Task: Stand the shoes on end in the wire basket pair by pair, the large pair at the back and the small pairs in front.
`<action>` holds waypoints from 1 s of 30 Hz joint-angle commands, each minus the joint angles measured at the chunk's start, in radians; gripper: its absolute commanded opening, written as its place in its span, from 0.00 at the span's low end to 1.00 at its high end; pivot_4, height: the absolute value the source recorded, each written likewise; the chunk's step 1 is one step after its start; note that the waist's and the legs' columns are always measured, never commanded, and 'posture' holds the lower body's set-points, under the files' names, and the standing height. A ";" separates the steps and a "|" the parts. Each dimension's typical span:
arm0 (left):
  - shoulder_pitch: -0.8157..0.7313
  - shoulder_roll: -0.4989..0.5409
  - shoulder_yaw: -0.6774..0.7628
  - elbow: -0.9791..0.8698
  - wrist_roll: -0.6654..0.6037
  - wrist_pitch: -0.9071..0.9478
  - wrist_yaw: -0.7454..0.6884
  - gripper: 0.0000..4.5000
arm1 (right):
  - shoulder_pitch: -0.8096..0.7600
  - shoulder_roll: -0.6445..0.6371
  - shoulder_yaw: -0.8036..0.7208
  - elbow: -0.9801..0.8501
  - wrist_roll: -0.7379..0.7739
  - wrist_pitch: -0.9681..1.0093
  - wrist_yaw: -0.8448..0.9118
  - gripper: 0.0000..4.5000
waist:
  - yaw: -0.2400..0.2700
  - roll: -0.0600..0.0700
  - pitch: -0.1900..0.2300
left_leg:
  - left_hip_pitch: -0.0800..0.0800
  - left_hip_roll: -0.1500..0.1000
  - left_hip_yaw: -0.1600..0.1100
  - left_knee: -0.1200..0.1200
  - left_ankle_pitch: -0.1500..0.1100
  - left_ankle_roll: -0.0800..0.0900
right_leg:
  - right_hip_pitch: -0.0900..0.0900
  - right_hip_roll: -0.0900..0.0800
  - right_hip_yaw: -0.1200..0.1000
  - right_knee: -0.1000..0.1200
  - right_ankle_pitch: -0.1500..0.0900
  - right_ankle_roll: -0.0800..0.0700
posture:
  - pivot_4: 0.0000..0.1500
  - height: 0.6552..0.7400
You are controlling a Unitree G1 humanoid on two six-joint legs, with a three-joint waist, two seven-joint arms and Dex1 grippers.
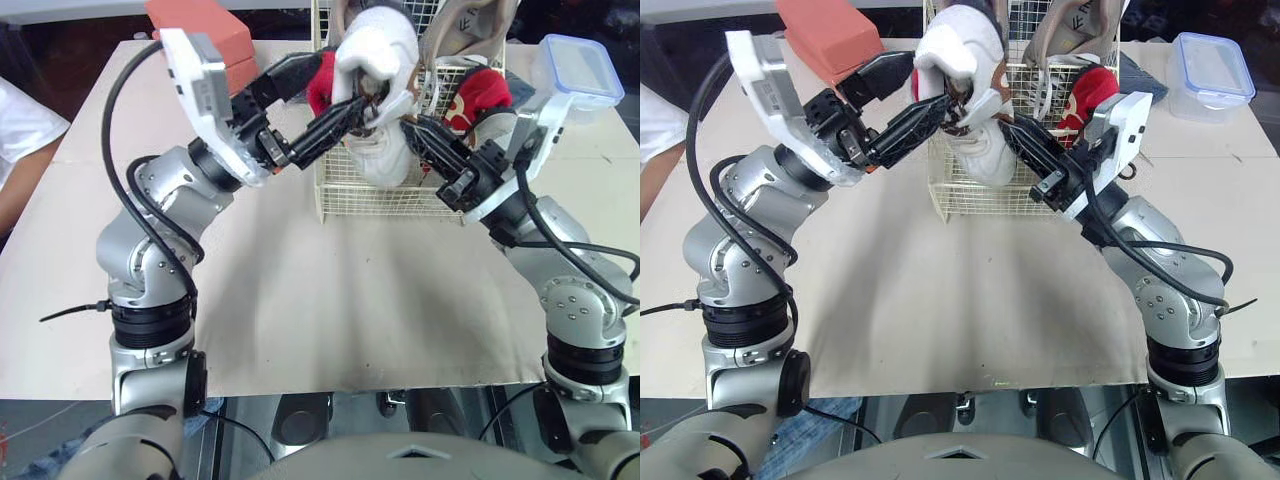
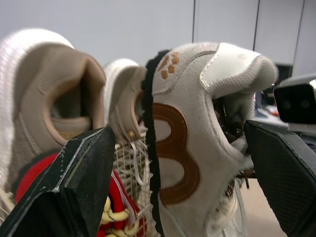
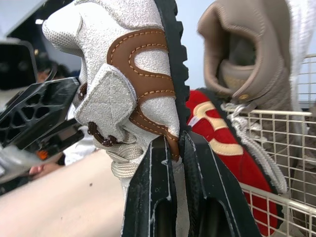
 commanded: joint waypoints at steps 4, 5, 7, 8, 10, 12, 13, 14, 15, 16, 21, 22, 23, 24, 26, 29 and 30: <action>-0.049 0.016 -0.008 0.014 -0.004 0.029 -0.035 0.94 | -0.013 -0.015 0.008 -0.056 -0.028 -0.024 0.049 0.00 | 0.000 0.000 0.000 | 0.000 0.000 0.000 -0.003 0.001 -0.002 | 0.000 0.001 0.000 -0.005 0.000 0.000 | 1.00 0.36; -0.052 0.019 -0.002 0.016 -0.014 0.039 -0.040 0.87 | -0.006 -0.017 0.007 -0.060 -0.032 -0.023 0.053 0.00 | 0.000 0.000 0.000 | 0.000 0.000 0.000 -0.004 0.002 -0.003 | 0.000 0.001 0.000 -0.006 0.000 0.000 | 1.00 0.36; -0.053 0.033 0.011 0.015 -0.048 0.070 -0.063 0.74 | 0.008 -0.030 0.008 -0.067 -0.046 -0.022 0.067 0.00 | 0.000 0.000 0.000 | -0.001 0.000 0.001 -0.007 0.002 -0.003 | 0.000 0.000 0.000 -0.008 0.000 0.000 | 1.00 0.36; -0.053 0.040 0.018 0.015 -0.063 0.084 -0.072 0.63 | 0.013 -0.035 0.009 -0.069 -0.052 -0.022 0.072 0.00 | 0.000 0.000 0.000 | 0.000 0.000 0.001 -0.008 0.002 -0.003 | 0.000 0.000 0.000 -0.008 0.000 0.000 | 1.00 0.36; -0.049 0.045 0.036 0.012 -0.091 0.094 -0.091 0.41 | 0.021 -0.038 0.009 -0.071 -0.058 -0.024 0.080 0.00 | 0.000 0.000 0.000 | 0.000 0.000 0.001 -0.010 0.002 -0.003 | 0.000 0.000 0.000 -0.009 0.000 0.000 | 1.00 0.36; -0.043 0.056 0.049 0.010 -0.116 0.108 -0.110 0.20 | 0.027 -0.039 0.008 -0.070 -0.064 -0.025 0.087 0.00 | -0.001 0.001 0.000 | 0.000 0.000 0.001 -0.010 0.002 -0.004 | 0.000 0.000 0.000 -0.009 0.000 0.000 | 1.00 0.36; -0.039 0.070 0.050 0.008 -0.130 0.127 -0.123 0.11 | 0.031 -0.040 0.007 -0.069 -0.068 -0.025 0.091 0.00 | -0.001 0.001 0.000 | 0.000 0.000 0.000 -0.010 0.002 -0.004 | 0.000 0.000 0.000 -0.009 0.000 0.000 | 1.00 0.36; -0.034 0.082 0.050 0.005 -0.138 0.141 -0.135 0.08 | 0.033 -0.042 0.007 -0.069 -0.072 -0.025 0.095 0.00 | -0.001 0.001 0.000 | 0.000 0.000 0.000 -0.010 0.002 -0.004 | 0.000 0.000 0.000 -0.009 0.000 0.000 | 1.00 0.36; -0.029 0.091 0.047 0.002 -0.133 0.144 -0.142 0.01 | 0.034 -0.042 0.005 -0.068 -0.074 -0.025 0.098 0.00 | -0.001 0.001 0.000 | 0.000 0.000 0.000 -0.010 0.002 -0.004 | 0.000 0.000 0.000 -0.009 0.000 0.000 | 1.00 0.36; -0.025 0.095 0.043 -0.001 -0.124 0.142 -0.141 0.01 | 0.035 -0.042 0.002 -0.068 -0.074 -0.024 0.102 0.00 | -0.001 0.001 0.000 | 0.001 0.000 0.000 -0.010 0.002 -0.004 | 0.000 0.000 0.000 -0.009 0.000 0.000 | 1.00 0.36; -0.012 0.077 0.040 -0.017 -0.077 0.115 -0.077 0.00 | 0.048 -0.049 -0.024 -0.076 -0.033 -0.012 0.123 0.00 | 0.001 0.001 0.000 | 0.001 0.000 0.001 -0.010 0.002 -0.004 | 0.000 0.000 0.000 -0.009 0.000 0.000 | 1.00 0.36; -0.007 0.065 0.044 -0.026 -0.075 0.115 -0.050 0.00 | 0.053 -0.056 -0.034 -0.083 -0.010 -0.001 0.130 0.14 | 0.001 0.001 0.000 | 0.001 0.000 0.001 -0.010 0.002 -0.004 | 0.000 0.000 0.000 -0.009 0.000 0.000 | 1.00 0.36; 0.002 0.050 0.048 -0.043 -0.072 0.114 -0.017 0.00 | 0.061 -0.064 -0.045 -0.093 0.012 0.007 0.136 0.20 | 0.001 0.001 0.000 | 0.001 0.000 0.001 -0.010 0.002 -0.004 | 0.000 0.000 0.000 -0.009 0.000 0.000 | 1.00 0.36; 0.014 0.034 0.050 -0.063 -0.067 0.105 0.007 0.00 | 0.069 -0.072 -0.053 -0.100 0.027 0.010 0.140 0.38 | 0.001 0.001 0.000 | 0.001 0.000 0.001 -0.010 0.002 -0.004 | 0.000 -0.001 0.000 -0.009 0.000 0.000 | 1.00 0.36; 0.035 0.000 0.056 -0.097 -0.057 0.081 0.049 0.00 | 0.086 -0.082 -0.068 -0.112 0.046 0.008 0.141 0.50 | 0.001 0.001 0.001 | 0.001 0.000 0.001 -0.010 0.002 -0.004 | 0.000 0.000 0.000 -0.009 0.000 0.000 | 1.00 0.36; 0.060 -0.075 0.056 -0.137 0.026 -0.001 0.155 0.00 | 0.118 -0.093 -0.088 -0.131 0.072 -0.003 0.149 0.74 | 0.001 0.001 0.001 | 0.000 0.000 0.001 -0.010 0.002 -0.004 | 0.000 -0.001 0.000 -0.009 0.000 0.000 | 1.00 0.36; 0.075 -0.098 0.046 -0.156 0.068 -0.041 0.179 0.00 | 0.131 -0.095 -0.096 -0.137 0.085 -0.006 0.150 0.82 | 0.001 0.001 0.001 | 0.001 0.000 0.001 -0.010 0.002 -0.004 | 0.000 -0.001 0.000 -0.009 0.000 0.000 | 1.00 0.36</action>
